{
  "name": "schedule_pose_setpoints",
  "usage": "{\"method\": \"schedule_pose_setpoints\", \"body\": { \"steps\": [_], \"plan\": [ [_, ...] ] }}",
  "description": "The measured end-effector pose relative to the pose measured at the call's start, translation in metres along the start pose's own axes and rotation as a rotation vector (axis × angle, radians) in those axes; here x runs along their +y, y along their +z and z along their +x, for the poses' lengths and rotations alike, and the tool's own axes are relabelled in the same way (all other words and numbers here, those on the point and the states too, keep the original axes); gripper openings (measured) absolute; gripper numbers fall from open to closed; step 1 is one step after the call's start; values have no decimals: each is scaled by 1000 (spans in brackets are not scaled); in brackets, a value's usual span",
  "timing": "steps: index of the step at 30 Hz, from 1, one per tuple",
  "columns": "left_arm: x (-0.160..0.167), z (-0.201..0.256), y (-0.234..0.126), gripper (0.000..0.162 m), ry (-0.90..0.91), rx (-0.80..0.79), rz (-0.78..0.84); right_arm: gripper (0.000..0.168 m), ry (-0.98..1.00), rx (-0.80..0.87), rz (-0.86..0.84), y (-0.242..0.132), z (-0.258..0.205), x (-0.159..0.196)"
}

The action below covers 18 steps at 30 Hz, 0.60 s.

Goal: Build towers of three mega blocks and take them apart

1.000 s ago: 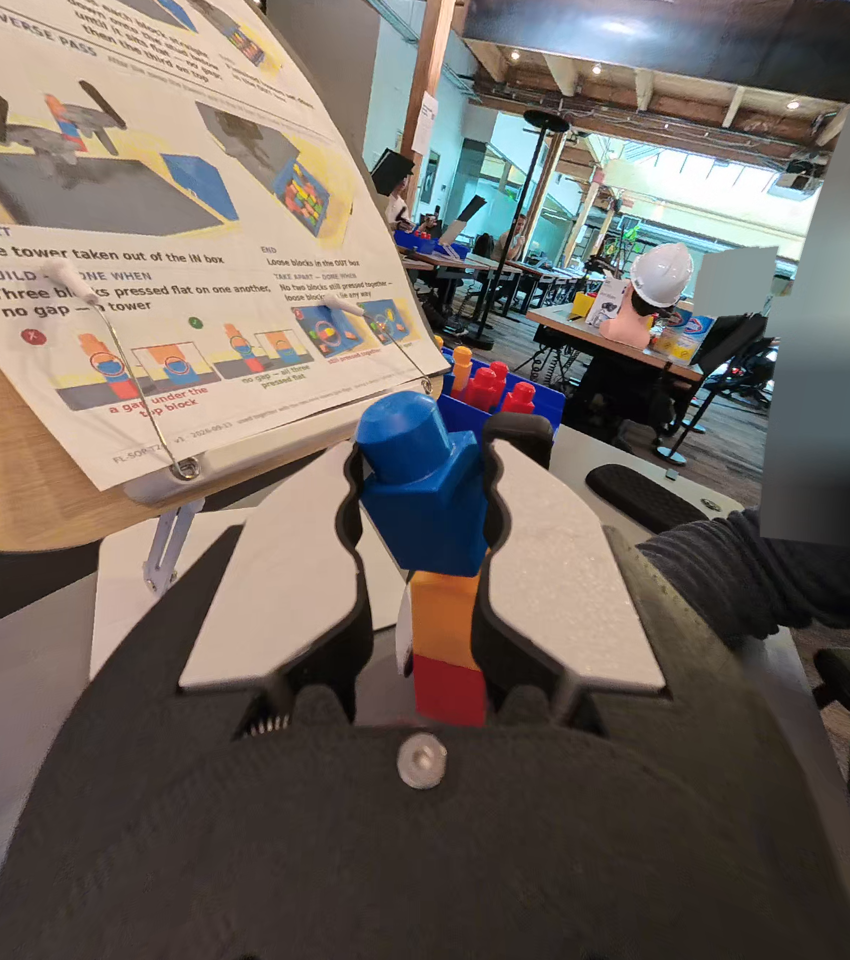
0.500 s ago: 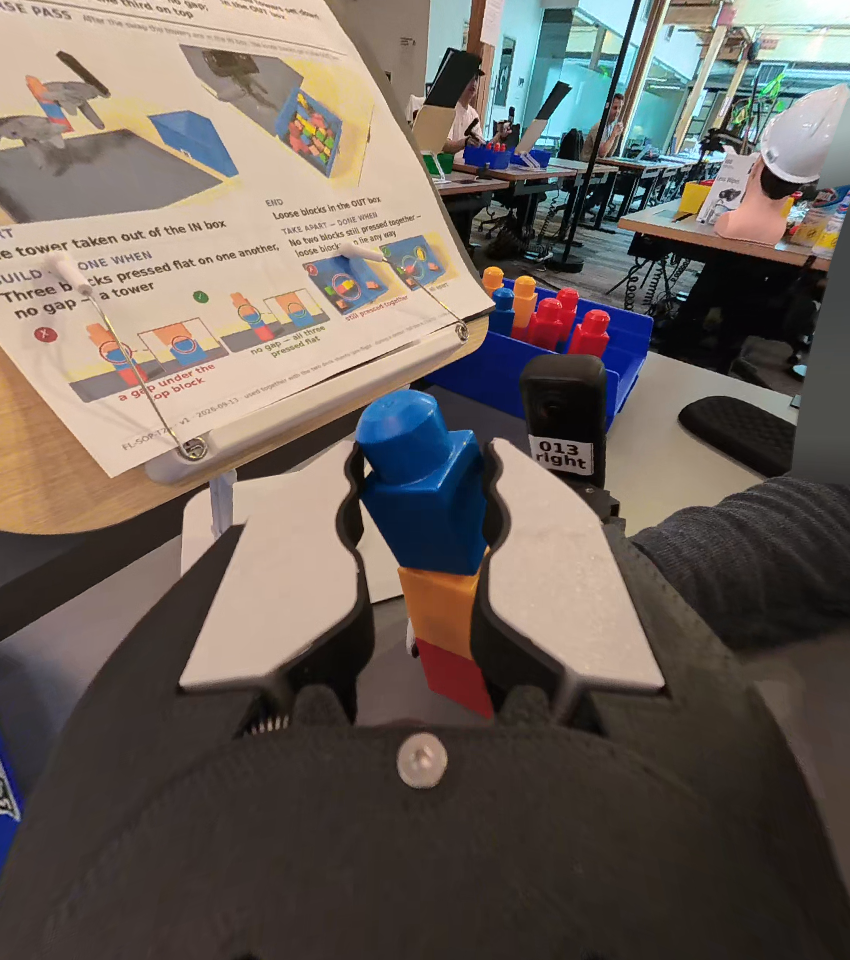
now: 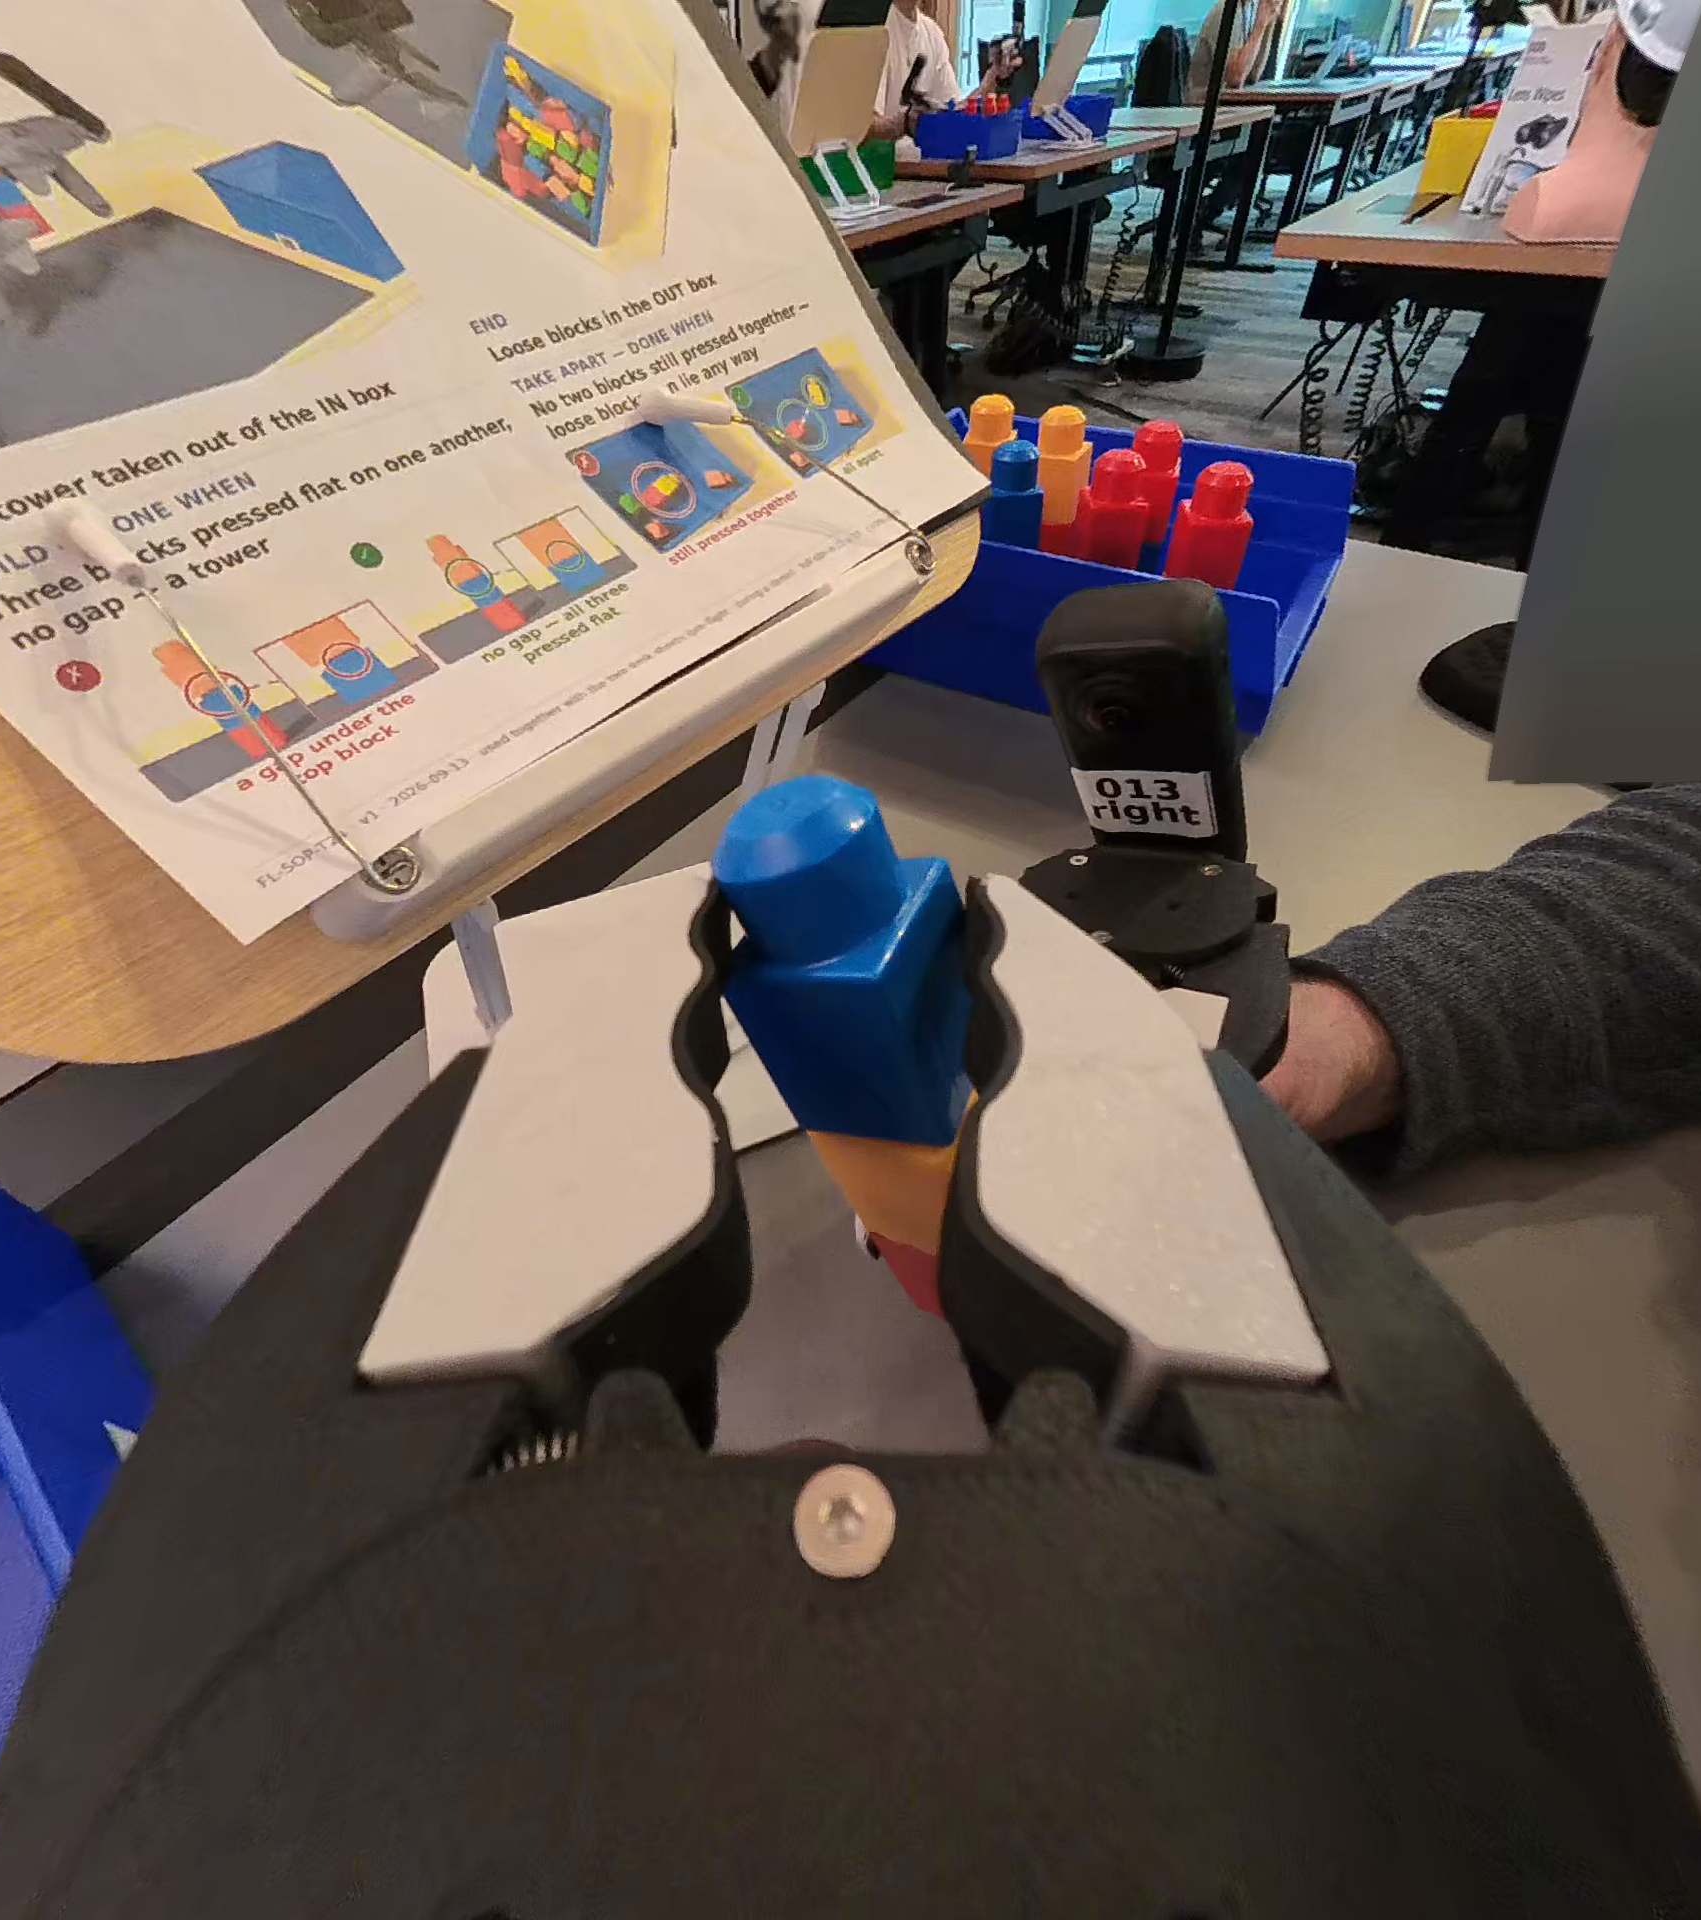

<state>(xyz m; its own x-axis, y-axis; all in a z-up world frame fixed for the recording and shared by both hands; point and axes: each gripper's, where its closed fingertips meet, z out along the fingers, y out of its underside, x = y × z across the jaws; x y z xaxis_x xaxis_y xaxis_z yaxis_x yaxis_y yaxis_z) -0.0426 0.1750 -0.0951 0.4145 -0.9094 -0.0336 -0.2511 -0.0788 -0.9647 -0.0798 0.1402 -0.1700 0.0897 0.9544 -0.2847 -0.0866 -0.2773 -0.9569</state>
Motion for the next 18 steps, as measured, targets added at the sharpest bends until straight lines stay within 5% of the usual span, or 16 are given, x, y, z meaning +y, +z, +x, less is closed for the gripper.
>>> {"method": "schedule_pose_setpoints", "body": {
  "steps": [18],
  "plan": [
    [2,8,1,41,28,117,-3,35,-9,-14,-27,2,-3,4]
  ]
}}
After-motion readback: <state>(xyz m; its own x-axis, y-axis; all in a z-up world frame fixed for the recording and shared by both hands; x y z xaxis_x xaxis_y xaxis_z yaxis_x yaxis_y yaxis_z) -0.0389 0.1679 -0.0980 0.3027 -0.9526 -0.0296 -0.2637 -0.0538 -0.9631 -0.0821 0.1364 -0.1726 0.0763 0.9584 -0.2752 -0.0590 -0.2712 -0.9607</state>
